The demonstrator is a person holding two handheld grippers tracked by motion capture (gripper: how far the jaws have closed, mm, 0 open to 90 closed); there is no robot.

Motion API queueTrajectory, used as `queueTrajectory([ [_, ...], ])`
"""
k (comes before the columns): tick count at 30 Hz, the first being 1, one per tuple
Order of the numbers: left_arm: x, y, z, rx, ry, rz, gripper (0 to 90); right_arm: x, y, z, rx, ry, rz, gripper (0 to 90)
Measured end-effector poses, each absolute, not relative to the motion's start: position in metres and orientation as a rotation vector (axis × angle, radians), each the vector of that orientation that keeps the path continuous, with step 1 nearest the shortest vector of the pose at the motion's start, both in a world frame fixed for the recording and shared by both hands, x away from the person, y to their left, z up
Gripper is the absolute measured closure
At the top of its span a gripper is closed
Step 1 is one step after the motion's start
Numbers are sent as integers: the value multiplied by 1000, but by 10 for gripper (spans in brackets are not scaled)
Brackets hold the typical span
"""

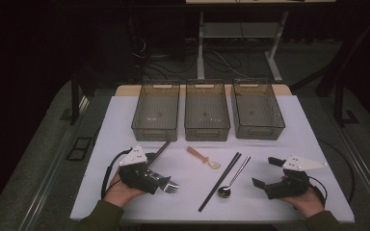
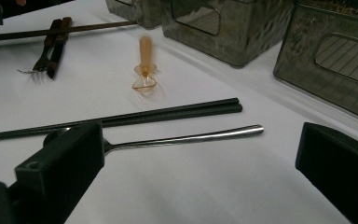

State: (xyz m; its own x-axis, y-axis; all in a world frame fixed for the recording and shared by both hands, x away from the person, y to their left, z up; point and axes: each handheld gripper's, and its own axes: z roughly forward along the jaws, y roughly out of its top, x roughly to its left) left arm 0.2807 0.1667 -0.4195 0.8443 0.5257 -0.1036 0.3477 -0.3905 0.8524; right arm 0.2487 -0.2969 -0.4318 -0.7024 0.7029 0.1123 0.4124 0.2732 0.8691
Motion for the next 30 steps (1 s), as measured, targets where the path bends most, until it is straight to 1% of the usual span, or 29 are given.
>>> queueTrajectory([
  [5,282,166,-419,2022,644,213,0,248,-299,-432,1048,2262,1394,12],
  [21,280,166,-416,2023,650,235,13,247,-300,-431,1053,2285,1411,12],
  [26,282,167,-414,2025,647,251,30,245,-298,-430,1034,2290,1412,12],
  [30,283,173,-413,2023,660,261,66,248,-300,-429,1048,2271,1437,12],
])
